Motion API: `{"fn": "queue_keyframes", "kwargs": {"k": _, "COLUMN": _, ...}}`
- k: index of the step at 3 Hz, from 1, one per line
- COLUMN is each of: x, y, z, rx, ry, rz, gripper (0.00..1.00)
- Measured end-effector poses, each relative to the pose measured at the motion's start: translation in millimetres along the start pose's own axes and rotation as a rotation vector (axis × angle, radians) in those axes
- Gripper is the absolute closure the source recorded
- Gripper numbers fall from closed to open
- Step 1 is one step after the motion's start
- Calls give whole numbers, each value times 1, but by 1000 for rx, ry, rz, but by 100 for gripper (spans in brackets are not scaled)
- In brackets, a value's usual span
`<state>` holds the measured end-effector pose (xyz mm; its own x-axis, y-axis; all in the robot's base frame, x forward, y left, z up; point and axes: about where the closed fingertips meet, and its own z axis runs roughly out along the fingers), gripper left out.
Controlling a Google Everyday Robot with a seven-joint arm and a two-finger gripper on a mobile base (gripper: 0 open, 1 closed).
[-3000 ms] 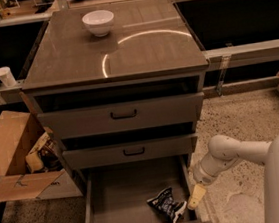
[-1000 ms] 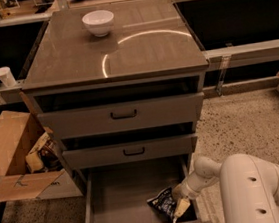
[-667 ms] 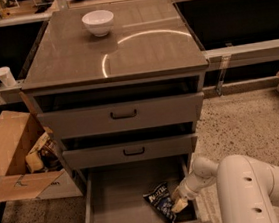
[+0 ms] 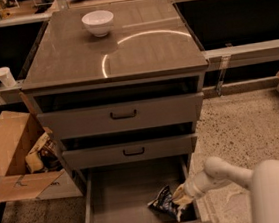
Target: Pick blue chip bag from bottom drawer and place on counter
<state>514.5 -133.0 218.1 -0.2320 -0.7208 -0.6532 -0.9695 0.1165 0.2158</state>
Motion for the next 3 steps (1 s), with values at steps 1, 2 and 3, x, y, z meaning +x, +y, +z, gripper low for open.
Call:
{"fn": "queue_keyframes", "kwargs": {"k": 1, "x": -15, "y": 17, "z": -38, "rx": 41, "ry": -113, "rz": -106, "gripper": 100}}
{"fn": "queue_keyframes", "kwargs": {"k": 2, "x": -32, "y": 28, "z": -81, "rx": 95, "ry": -204, "rz": -214, "gripper": 100}}
{"fn": "queue_keyframes", "kwargs": {"k": 3, "x": -32, "y": 28, "z": -81, "rx": 95, "ry": -205, "rz": -215, "gripper": 100}}
